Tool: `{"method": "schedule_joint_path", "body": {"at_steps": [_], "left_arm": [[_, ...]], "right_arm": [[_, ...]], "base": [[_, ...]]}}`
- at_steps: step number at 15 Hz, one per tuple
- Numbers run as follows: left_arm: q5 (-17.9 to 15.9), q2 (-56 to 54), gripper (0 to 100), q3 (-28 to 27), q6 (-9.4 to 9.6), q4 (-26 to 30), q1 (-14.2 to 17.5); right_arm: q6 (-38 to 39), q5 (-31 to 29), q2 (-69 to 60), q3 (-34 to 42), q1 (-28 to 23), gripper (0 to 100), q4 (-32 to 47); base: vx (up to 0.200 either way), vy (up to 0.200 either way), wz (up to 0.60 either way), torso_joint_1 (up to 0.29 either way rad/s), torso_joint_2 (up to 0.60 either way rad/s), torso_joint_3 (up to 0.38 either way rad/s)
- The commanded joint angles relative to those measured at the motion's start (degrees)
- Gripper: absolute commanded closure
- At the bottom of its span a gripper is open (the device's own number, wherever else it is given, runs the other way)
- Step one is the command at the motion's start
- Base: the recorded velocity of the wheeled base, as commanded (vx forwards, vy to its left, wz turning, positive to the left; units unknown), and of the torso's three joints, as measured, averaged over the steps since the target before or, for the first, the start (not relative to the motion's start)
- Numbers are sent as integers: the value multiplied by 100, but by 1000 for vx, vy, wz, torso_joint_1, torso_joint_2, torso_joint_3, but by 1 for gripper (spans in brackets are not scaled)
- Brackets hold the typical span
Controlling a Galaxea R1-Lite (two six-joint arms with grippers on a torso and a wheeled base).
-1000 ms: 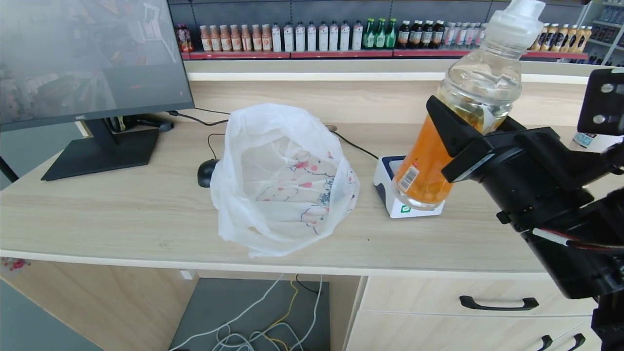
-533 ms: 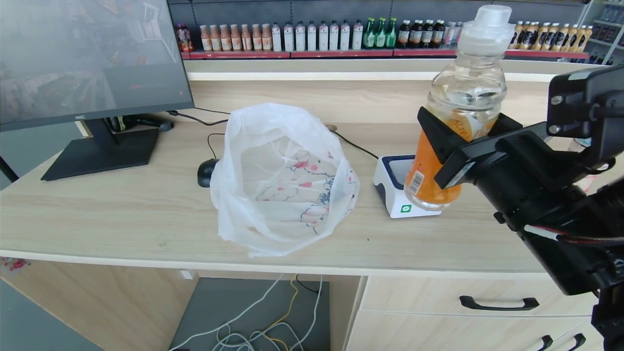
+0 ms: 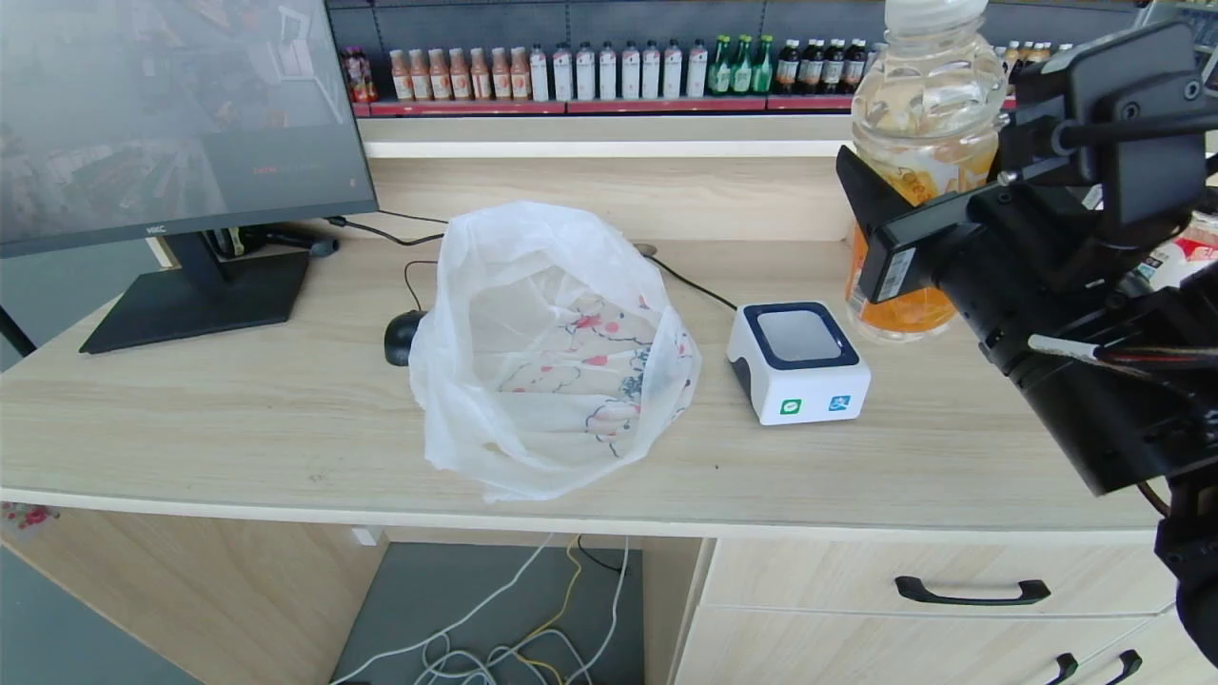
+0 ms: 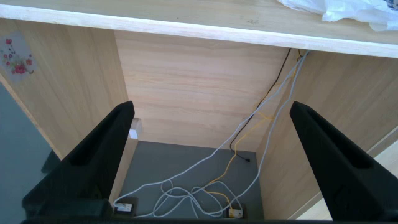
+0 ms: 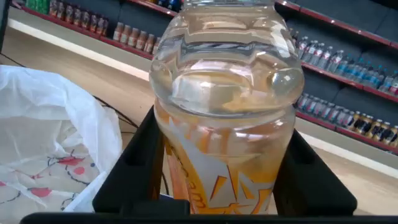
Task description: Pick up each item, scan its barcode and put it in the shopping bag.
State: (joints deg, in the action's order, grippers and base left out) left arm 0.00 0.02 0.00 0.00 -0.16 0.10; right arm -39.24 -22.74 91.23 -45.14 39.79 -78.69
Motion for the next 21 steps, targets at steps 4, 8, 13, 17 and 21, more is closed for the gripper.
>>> {"method": "schedule_joint_path", "body": {"at_steps": [4, 8, 13, 17, 21], "left_arm": [[0, -2, 0, 0, -9, -2, -1], [0, -2, 0, 0, 0, -2, -1], [0, -2, 0, 0, 0, -2, -1], [0, -2, 0, 0, 0, -2, -1], [0, -2, 0, 0, 0, -2, -1]], "right_arm": [[-453, 331, 184, -241, -59, 100, -6], [-620, 1579, 290, -118, -463, 100, -15], [-796, 3205, 430, -56, -876, 100, -15], [-954, 3759, 562, -56, -1131, 100, -24], [-1165, 4163, 975, -162, -1237, 100, -199]], "base": [[0, 0, 0, 0, 0, 0], [0, 0, 0, 0, 0, 0], [0, 0, 0, 0, 0, 0], [0, 0, 0, 0, 0, 0], [0, 0, 0, 0, 0, 0]]}}
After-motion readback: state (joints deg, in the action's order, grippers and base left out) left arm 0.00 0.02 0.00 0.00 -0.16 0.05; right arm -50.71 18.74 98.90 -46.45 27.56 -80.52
